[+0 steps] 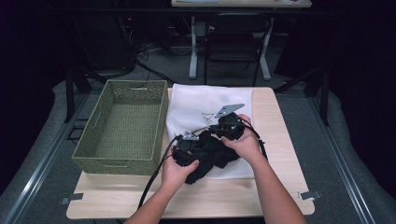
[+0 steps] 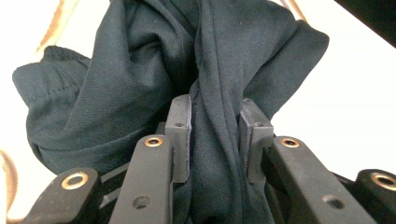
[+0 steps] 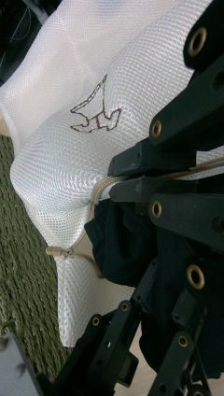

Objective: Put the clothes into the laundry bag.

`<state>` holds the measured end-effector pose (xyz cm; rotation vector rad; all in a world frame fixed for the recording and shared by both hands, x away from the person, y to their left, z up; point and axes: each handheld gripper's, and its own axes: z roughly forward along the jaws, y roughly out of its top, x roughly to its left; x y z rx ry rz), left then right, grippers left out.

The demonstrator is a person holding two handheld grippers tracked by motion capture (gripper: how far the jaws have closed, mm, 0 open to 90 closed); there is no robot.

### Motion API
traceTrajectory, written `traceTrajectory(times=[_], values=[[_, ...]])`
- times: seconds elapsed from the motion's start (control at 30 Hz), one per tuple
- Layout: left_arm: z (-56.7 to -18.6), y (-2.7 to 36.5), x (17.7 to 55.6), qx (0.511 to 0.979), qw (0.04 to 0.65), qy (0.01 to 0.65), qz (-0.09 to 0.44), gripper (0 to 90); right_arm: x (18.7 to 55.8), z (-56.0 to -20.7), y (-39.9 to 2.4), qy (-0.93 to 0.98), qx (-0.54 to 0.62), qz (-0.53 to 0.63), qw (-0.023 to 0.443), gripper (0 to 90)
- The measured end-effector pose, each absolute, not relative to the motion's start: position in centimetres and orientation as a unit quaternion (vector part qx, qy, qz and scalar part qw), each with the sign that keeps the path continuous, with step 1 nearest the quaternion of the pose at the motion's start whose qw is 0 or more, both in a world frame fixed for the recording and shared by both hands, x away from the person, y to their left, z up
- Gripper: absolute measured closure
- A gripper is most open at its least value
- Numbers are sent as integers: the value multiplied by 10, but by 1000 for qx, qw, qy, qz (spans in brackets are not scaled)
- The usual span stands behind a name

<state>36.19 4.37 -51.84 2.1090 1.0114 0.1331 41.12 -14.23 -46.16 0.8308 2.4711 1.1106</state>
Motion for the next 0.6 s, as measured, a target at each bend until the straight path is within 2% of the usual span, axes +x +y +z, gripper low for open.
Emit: traceTrajectory(times=[0.6], values=[[-514,35,381,832,375,402,72,708,409,-458,-141,861,284,393,156,870]])
